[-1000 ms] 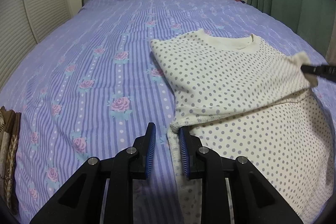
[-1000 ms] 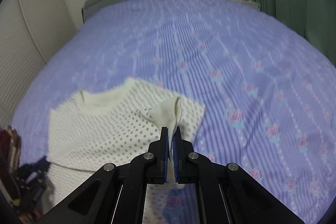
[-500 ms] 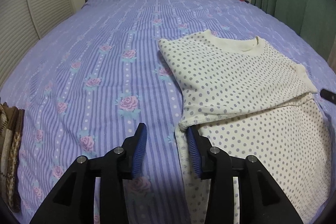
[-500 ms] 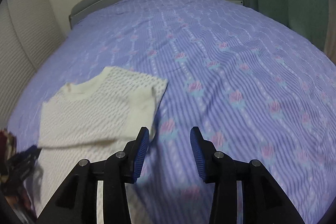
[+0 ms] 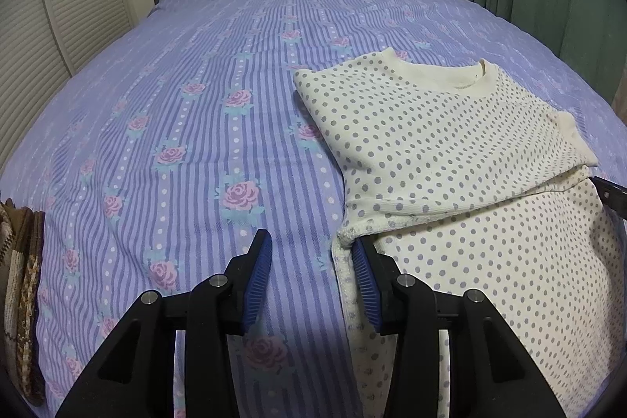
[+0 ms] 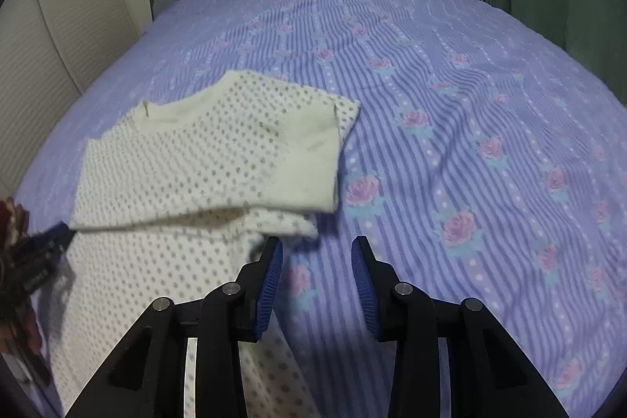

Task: Fold small clothes
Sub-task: 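Open the right gripper and lift both grippers off the shirt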

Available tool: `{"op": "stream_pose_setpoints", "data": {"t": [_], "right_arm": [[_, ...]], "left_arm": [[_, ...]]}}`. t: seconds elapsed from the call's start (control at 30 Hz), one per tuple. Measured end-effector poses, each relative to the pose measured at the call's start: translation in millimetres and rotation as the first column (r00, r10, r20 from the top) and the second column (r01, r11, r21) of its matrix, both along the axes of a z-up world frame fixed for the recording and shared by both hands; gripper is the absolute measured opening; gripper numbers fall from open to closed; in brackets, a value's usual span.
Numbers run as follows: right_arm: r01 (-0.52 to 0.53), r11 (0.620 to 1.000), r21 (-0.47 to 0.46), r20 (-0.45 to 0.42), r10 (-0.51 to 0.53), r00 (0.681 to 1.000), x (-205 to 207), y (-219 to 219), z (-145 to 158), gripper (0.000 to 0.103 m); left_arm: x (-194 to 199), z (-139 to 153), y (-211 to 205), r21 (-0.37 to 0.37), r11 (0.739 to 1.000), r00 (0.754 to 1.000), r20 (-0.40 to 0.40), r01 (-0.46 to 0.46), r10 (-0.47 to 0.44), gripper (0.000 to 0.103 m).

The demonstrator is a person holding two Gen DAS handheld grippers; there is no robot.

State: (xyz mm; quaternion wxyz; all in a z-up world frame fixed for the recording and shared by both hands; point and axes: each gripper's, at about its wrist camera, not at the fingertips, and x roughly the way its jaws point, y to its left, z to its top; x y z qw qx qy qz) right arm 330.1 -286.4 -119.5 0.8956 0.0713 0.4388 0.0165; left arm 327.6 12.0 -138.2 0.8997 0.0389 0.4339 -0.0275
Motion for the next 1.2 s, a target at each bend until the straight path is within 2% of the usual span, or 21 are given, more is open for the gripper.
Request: {"op": "stream_pose_setpoints", "data": {"t": [0.1, 0.2, 0.27, 0.3, 0.33, 0.37, 0.47, 0.53, 0.67, 0.8, 0.87, 1.0, 1.1, 1.2], "right_arm": [[0.003, 1.0, 0.006, -0.013, -0.003, 1.0, 11.5, 2.0, -6.4, 0.026], [0.008, 0.999, -0.043, 0.004, -0.008, 1.0, 16.5, 5.8, -5.7, 0.01], [0.058, 0.99, -0.129, 0.026, -0.055, 0.998, 17.2, 2.9, 0.8, 0.007], [0.083, 0.98, -0.181, 0.031, -0.079, 0.996, 19.2, 0.5, 2.9, 0.001], [0.122, 0.958, -0.26, 0.04, -0.116, 0.992, 22.0, -3.2, 4.8, 0.002], [0.128, 0.952, -0.278, 0.037, -0.122, 0.992, 23.7, -7.4, 5.3, 0.002], [0.101, 0.984, -0.147, -0.025, -0.106, 0.994, 23.1, -22.8, 3.3, 0.002], [0.088, 0.986, -0.144, -0.006, -0.09, 0.996, 11.5, -20.0, 6.5, 0.002], [0.064, 0.982, -0.18, 0.005, -0.064, 0.998, -13.8, -7.5, 14.4, 0.009], [0.074, 0.981, -0.179, 0.06, -0.064, 0.996, -48.9, -3.2, 34.9, 0.043], [0.085, 0.984, -0.156, 0.09, -0.072, 0.993, -69.3, -5.7, 43.1, 0.045], [0.087, 0.989, -0.118, 0.083, -0.078, 0.994, -99.3, -2.4, 50.7, 0.053], [0.081, 0.993, -0.088, 0.08, -0.074, 0.994, -126.4, 0.2, 51.7, 0.053], [0.069, 0.995, -0.078, 0.066, -0.063, 0.996, -148.2, 3.3, 47.0, 0.053]], "left_arm": [[-0.1, -0.3, 1.3, -0.006, 1.0, 1.0, -0.001, 0.003, -0.003, 0.043], [-1.7, 0.2, 1.4, 0.004, 1.0, 1.0, 0.004, 0.013, -0.013, 0.043], [-2.4, 0.2, 1.0, 0.015, 1.0, 1.0, 0.006, 0.015, -0.015, 0.044], [-2.8, 0.1, 1.2, 0.017, 1.0, 1.0, 0.006, 0.016, -0.016, 0.044], [-2.4, -0.3, 0.5, 0.019, 1.0, 1.0, 0.006, 0.016, -0.016, 0.044], [-2.1, -0.6, 0.0, 0.021, 1.0, 1.0, 0.006, 0.014, -0.014, 0.044], [-2.2, -0.7, -1.7, 0.029, 1.0, 1.0, 0.011, 0.012, -0.013, 0.044], [-4.1, 0.2, -3.3, 0.048, 0.999, 1.0, 0.013, 0.02, -0.021, 0.045], [-16.8, 5.9, -2.1, 0.102, 0.994, 1.0, 0.013, 0.027, -0.029, 0.053], [-44.5, 26.9, 6.6, 0.056, 0.998, 1.0, 0.008, 0.027, -0.027, 0.056], [-60.5, 38.5, 5.4, 0.042, 0.998, 0.999, 0.019, 0.036, -0.037, 0.058], [-100.1, 57.7, -5.6, 0.038, 0.997, 0.997, 0.042, 0.068, -0.069, 0.062], [-126.1, 62.5, -9.3, 0.048, 0.996, 0.995, 0.059, 0.079, -0.081, 0.063], [-154.5, 60.2, -4.5, 0.025, 0.997, 0.996, 0.053, 0.075, -0.076, 0.063]]}}
